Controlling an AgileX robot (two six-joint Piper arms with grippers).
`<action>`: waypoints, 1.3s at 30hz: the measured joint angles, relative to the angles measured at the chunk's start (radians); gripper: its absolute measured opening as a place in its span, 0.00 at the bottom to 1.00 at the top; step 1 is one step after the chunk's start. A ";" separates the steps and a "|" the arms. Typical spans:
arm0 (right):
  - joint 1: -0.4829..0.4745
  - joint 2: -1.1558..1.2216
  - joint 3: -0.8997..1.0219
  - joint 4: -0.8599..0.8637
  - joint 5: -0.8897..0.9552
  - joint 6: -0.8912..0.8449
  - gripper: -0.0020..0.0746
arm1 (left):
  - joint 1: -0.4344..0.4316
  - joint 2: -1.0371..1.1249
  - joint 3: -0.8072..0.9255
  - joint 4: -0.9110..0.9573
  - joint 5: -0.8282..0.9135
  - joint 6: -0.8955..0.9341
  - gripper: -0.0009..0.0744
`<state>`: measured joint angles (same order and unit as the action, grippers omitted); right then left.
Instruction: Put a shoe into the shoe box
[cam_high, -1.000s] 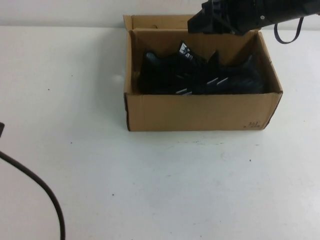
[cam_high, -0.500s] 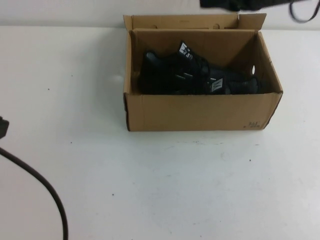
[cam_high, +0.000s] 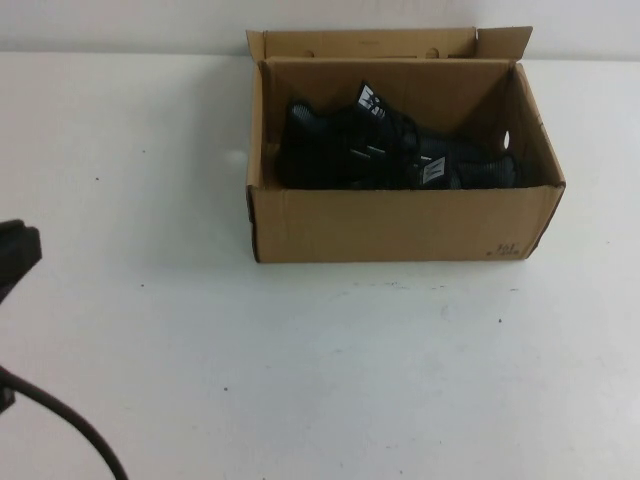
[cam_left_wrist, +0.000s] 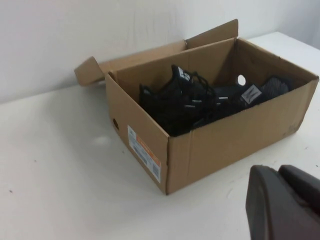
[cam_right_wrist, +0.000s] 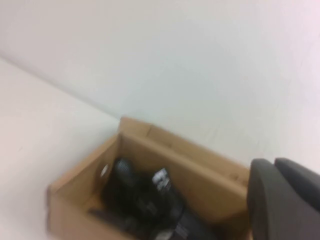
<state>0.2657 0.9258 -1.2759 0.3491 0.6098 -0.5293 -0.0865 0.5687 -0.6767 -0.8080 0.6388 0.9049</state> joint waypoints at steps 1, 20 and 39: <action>0.000 -0.065 0.080 0.007 -0.010 0.000 0.01 | 0.000 -0.006 0.018 -0.013 -0.005 0.007 0.01; 0.000 -0.812 1.055 0.110 -0.308 0.003 0.01 | 0.000 -0.017 0.111 -0.146 0.009 0.037 0.01; 0.000 -0.812 1.064 0.156 -0.281 0.003 0.01 | 0.000 -0.017 0.111 -0.202 0.014 0.035 0.01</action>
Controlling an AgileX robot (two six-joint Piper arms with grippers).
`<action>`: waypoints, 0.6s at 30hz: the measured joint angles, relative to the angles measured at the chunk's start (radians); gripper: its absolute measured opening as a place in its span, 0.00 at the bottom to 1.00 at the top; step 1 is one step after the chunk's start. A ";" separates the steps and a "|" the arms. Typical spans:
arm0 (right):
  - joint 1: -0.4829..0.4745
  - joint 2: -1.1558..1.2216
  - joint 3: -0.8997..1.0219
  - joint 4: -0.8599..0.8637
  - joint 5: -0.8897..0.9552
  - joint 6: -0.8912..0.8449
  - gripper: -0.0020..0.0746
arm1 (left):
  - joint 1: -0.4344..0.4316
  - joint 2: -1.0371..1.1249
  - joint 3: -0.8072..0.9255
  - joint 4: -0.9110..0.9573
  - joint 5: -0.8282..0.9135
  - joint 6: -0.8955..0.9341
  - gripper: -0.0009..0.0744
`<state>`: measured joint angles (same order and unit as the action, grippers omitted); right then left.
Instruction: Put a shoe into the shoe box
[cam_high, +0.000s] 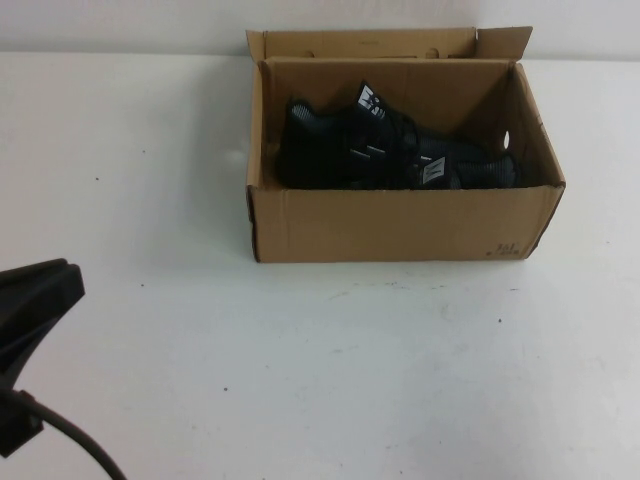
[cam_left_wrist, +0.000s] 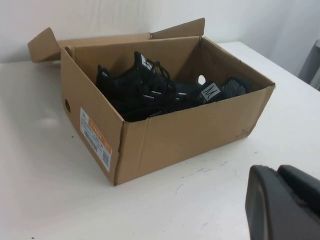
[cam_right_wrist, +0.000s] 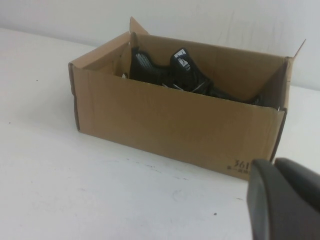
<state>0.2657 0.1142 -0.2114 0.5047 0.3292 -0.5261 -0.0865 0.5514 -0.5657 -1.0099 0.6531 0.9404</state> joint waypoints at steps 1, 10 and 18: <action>0.000 0.000 0.000 0.000 0.000 0.000 0.01 | 0.000 0.000 0.000 0.000 0.000 0.000 0.01; 0.000 0.000 0.000 0.000 0.002 0.000 0.01 | -0.018 -0.091 0.031 0.086 -0.077 0.010 0.01; 0.000 0.000 0.000 0.000 0.002 0.000 0.01 | -0.023 -0.312 0.172 0.547 -0.226 -0.433 0.01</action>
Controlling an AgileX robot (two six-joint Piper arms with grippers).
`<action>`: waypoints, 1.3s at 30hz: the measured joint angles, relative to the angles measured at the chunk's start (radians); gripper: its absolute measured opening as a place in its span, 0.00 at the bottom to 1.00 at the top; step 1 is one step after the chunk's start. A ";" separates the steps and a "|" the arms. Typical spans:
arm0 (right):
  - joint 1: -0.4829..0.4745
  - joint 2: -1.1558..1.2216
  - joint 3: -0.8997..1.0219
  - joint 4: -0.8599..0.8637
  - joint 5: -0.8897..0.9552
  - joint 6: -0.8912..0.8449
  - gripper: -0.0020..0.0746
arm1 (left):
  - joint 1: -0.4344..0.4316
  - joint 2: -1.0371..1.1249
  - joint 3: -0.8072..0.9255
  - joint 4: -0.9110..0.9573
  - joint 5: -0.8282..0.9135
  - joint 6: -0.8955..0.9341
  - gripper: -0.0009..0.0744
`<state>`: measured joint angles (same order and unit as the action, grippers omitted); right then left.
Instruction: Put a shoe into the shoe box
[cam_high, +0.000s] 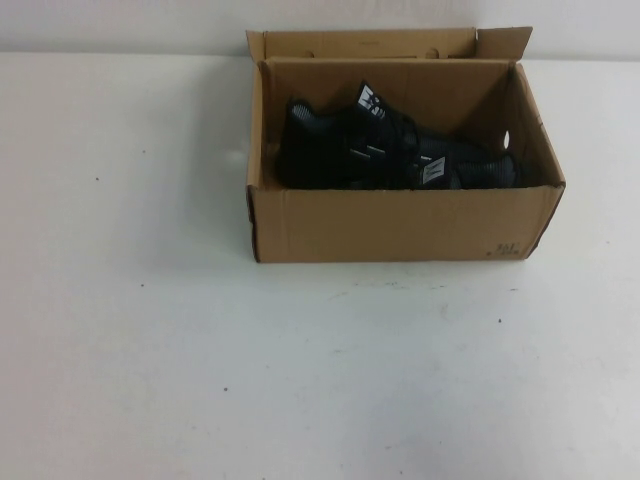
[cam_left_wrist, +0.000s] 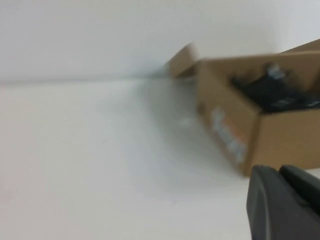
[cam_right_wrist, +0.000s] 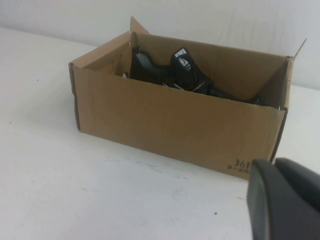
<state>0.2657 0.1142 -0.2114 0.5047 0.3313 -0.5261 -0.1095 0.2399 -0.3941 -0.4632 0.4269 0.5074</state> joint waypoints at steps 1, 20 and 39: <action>0.000 0.000 0.000 0.000 0.000 0.000 0.01 | -0.002 -0.023 0.025 0.118 0.000 -0.130 0.01; 0.000 0.000 0.000 0.002 0.002 0.000 0.00 | -0.049 -0.250 0.419 0.506 -0.040 -0.549 0.01; 0.000 0.000 0.000 0.002 0.002 0.000 0.00 | -0.049 -0.250 0.419 0.510 -0.037 -0.555 0.01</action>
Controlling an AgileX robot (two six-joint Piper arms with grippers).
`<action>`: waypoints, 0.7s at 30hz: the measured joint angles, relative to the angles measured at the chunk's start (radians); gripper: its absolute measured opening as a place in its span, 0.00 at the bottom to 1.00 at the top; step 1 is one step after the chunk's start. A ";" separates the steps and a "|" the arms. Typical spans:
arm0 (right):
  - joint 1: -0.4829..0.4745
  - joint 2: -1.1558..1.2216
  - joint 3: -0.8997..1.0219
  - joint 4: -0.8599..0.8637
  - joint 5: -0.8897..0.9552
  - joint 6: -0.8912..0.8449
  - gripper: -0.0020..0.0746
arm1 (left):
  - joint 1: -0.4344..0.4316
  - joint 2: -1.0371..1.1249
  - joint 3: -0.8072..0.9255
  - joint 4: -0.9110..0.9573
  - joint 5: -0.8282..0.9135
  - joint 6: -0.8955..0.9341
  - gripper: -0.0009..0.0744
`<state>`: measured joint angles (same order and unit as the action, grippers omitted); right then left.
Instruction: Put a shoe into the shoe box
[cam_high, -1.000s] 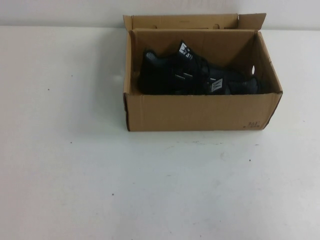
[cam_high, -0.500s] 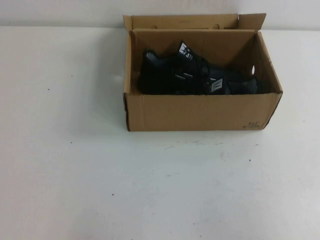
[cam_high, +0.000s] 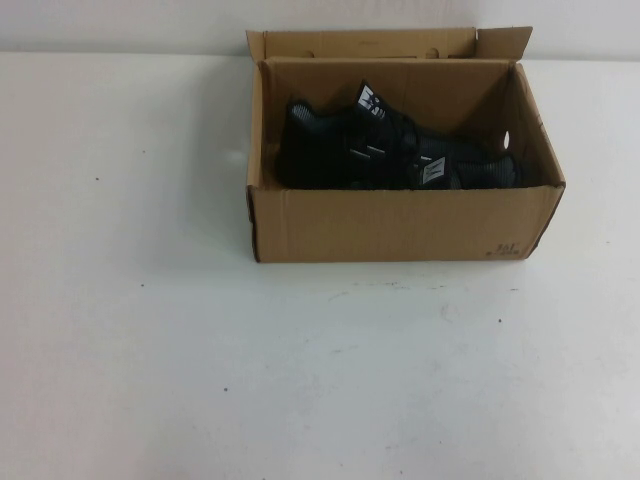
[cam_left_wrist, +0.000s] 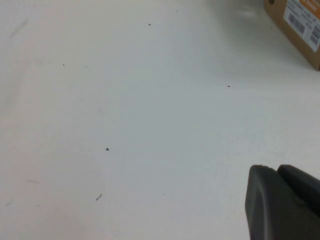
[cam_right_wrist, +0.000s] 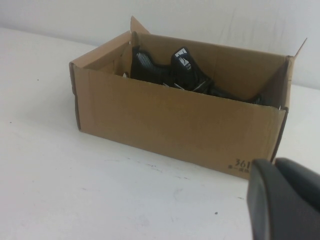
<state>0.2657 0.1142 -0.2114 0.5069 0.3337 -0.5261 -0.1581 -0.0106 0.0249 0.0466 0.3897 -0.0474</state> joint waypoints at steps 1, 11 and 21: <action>0.000 0.000 0.000 0.000 0.000 0.000 0.00 | 0.000 0.000 0.000 0.002 0.000 0.000 0.01; 0.000 -0.002 0.010 -0.047 -0.007 0.000 0.00 | 0.000 0.000 0.000 0.004 0.000 0.000 0.01; -0.001 -0.030 0.021 -0.572 0.050 0.510 0.00 | 0.000 0.000 0.000 0.004 0.000 0.000 0.01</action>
<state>0.2650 0.0843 -0.1900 -0.0647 0.3834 -0.0164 -0.1581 -0.0106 0.0249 0.0506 0.3897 -0.0474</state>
